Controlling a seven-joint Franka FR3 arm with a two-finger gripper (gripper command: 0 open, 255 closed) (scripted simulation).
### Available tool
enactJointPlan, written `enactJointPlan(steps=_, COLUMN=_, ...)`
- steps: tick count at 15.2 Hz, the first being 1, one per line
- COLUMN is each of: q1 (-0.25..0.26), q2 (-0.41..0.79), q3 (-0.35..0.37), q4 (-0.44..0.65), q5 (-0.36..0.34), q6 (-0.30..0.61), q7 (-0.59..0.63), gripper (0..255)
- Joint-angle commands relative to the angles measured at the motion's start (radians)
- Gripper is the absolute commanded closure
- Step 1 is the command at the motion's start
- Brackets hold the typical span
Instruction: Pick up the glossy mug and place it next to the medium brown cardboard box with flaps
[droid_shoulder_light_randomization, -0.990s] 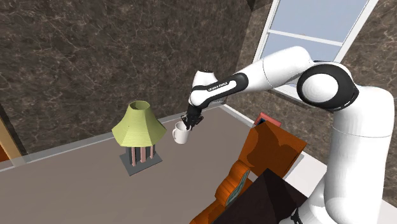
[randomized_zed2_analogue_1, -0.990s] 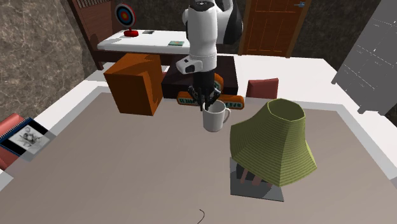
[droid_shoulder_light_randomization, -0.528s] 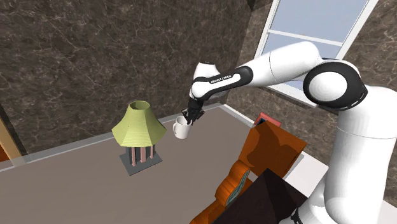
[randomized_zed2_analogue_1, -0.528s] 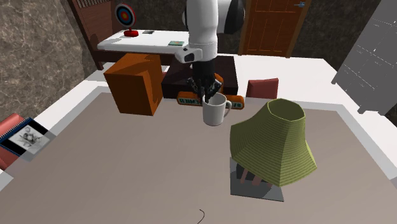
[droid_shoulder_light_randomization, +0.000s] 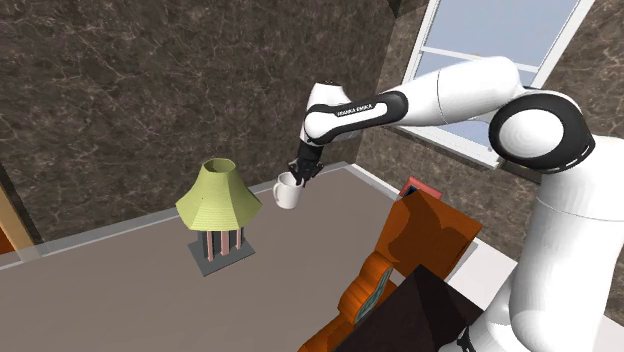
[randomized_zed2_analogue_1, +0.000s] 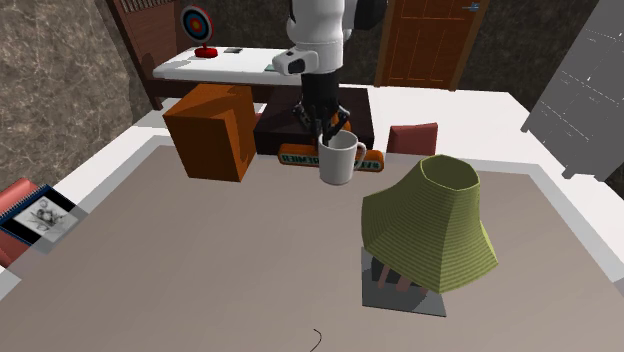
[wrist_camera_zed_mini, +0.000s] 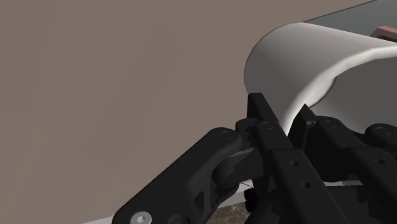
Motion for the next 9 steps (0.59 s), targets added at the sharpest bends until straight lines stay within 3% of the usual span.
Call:
enactJointPlan(steps=1, q1=0.001, q2=-0.008, q3=0.000, q4=0.017, q5=-0.001, q6=-0.026, q7=0.002, gripper=255)
enactJointPlan(steps=9, q1=0.000, q2=-0.041, q3=-0.001, q4=0.081, q5=-0.004, q6=-0.122, q7=0.007, gripper=255)
